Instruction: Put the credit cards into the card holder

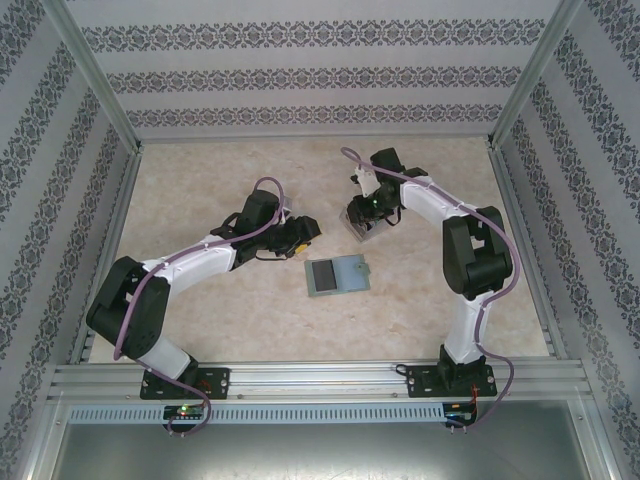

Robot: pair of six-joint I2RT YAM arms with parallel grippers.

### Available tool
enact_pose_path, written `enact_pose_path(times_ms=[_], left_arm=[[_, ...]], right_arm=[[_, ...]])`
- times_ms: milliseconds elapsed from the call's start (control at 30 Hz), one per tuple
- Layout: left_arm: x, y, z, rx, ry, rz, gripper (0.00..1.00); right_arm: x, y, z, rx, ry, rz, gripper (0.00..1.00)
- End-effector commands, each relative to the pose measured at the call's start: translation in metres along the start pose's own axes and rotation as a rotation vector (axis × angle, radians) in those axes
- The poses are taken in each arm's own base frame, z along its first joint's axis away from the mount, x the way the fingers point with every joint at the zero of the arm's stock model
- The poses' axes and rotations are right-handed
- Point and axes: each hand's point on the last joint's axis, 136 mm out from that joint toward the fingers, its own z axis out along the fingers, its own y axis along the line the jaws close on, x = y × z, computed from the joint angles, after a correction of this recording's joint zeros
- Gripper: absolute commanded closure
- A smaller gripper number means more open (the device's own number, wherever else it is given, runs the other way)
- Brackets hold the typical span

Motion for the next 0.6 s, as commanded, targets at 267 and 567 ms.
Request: enact_pose_path(times_ms=[267, 567], left_arm=[[0.003, 0.008, 0.004, -0.014, 0.021, -0.015, 0.48], [0.004, 0.01, 0.006, -0.02, 0.029, -0.019, 0.48]], right_arm=[[-0.01, 0.004, -0.012, -0.071, -0.02, 0.06, 0.73], [-0.008, 0.0, -0.009, -0.071, -0.004, 0.077, 0.87]])
